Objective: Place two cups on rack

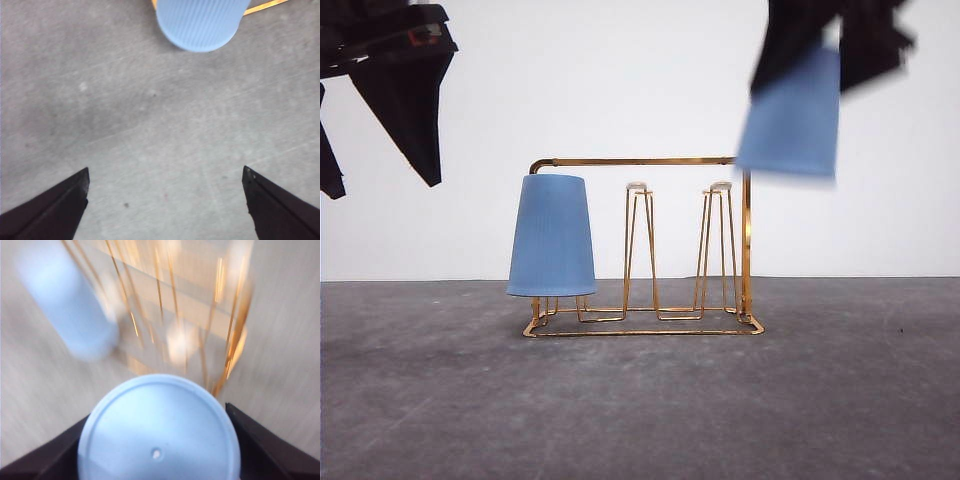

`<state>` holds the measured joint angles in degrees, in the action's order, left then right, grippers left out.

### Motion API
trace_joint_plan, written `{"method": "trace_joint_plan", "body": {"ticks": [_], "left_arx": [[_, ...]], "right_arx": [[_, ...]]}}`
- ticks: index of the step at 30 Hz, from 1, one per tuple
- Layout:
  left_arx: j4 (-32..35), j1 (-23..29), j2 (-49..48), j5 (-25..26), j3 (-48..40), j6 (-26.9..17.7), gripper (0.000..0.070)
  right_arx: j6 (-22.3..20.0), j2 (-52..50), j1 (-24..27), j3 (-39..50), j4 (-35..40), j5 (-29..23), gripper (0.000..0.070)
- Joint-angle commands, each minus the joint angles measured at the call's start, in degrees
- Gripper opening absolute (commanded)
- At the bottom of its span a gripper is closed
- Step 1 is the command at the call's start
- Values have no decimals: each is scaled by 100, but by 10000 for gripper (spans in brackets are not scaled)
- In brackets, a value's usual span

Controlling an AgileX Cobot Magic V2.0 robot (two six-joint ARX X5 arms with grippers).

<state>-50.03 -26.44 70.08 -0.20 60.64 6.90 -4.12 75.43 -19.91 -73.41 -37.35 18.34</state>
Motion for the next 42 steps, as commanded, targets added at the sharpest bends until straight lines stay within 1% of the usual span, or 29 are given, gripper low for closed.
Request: {"method": "trace_joint_plan", "body": {"ticks": [1, 4, 8, 12, 17, 26, 29, 30, 32, 33, 35, 38, 42], "left_arx": [[70, -37, 35, 64, 74, 8, 586], [75, -37, 35, 70, 74, 9, 586], [75, -37, 35, 72, 74, 9, 586], [73, -37, 35, 74, 74, 9, 586], [69, -37, 35, 89, 74, 11, 586], [153, -37, 35, 87, 74, 9, 586], [172, -37, 35, 87, 74, 9, 586], [172, -37, 35, 87, 74, 10, 586], [172, -37, 35, 87, 74, 9, 586], [172, -37, 35, 87, 74, 9, 586], [174, -37, 35, 87, 74, 9, 586], [180, -37, 35, 87, 74, 9, 586], [201, -37, 35, 87, 74, 2, 586]], "right_arx": [[-134, 89, -55, -296, -68, 54, 314], [-142, 117, -109, -529, -35, 152, 314], [-140, 317, -234, -535, 160, 95, 315], [-156, 736, -278, -535, 322, -56, 315], [-190, 1417, -296, -535, 789, -346, 314], [-194, 2381, -316, -535, 905, -425, 317], [-194, 2546, -316, -535, 944, -486, 331], [-196, 2583, -316, -535, 949, -483, 358], [-196, 2617, -316, -535, 961, -477, 442], [-195, 2617, -318, -535, 969, -471, 515], [-176, 2615, -323, -535, 996, -469, 613], [-104, 2597, -325, -535, 1026, -430, 658], [-18, 2558, -320, -537, 962, -335, 662]]}}
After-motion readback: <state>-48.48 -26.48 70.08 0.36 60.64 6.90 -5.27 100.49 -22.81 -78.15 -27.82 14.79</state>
